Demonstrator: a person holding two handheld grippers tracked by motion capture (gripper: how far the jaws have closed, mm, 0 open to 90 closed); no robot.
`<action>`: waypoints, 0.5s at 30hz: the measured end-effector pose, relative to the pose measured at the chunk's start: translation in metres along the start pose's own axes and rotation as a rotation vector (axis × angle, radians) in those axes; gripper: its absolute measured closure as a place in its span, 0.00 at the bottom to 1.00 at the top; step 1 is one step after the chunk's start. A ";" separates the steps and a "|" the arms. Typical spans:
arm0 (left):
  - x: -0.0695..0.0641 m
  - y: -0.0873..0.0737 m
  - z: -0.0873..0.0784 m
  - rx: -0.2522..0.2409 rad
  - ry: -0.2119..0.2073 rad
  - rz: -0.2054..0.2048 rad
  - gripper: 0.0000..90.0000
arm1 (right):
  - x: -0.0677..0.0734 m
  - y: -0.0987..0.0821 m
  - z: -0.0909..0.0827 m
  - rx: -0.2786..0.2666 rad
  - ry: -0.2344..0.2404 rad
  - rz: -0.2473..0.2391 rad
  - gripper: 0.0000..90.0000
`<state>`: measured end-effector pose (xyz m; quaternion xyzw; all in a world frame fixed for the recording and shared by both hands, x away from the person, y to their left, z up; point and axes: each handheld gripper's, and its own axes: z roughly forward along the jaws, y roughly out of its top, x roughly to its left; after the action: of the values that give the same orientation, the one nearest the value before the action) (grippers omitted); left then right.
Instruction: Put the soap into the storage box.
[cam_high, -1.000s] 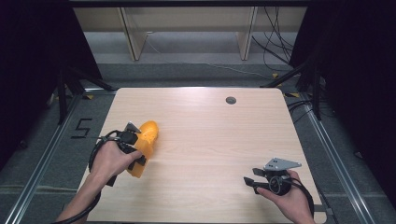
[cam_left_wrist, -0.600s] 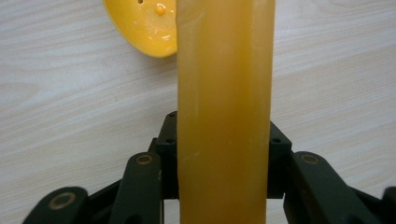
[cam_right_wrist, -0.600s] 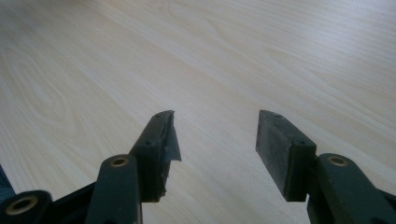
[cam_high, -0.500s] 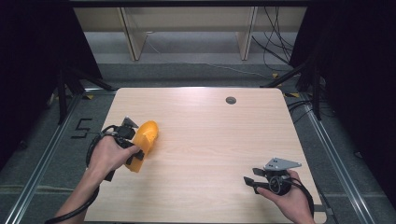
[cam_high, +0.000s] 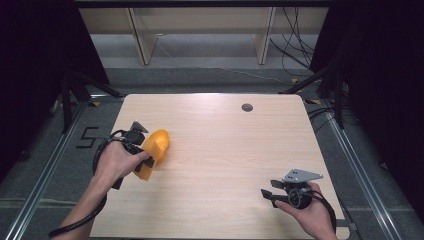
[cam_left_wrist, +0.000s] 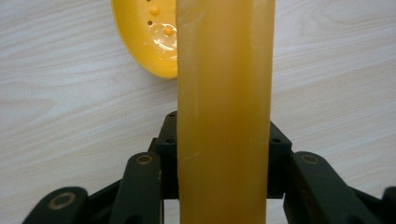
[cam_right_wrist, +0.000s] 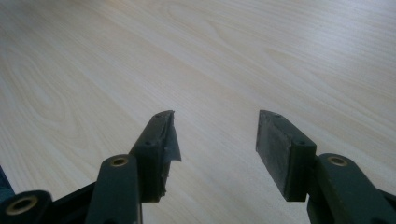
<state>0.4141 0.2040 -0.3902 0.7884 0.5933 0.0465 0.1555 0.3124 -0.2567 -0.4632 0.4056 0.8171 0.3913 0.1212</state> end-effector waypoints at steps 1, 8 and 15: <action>0.000 0.001 0.000 0.000 0.001 0.000 0.67 | 0.000 0.000 0.000 0.000 0.000 0.000 0.53; 0.001 0.007 -0.002 -0.009 0.005 0.005 0.67 | 0.000 0.000 0.000 0.000 0.001 0.000 0.53; 0.004 0.014 0.000 -0.015 0.014 0.007 0.67 | 0.000 0.000 0.000 -0.001 0.001 0.000 0.53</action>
<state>0.4279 0.2039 -0.3866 0.7890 0.5912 0.0571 0.1572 0.3123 -0.2569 -0.4629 0.4055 0.8169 0.3918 0.1211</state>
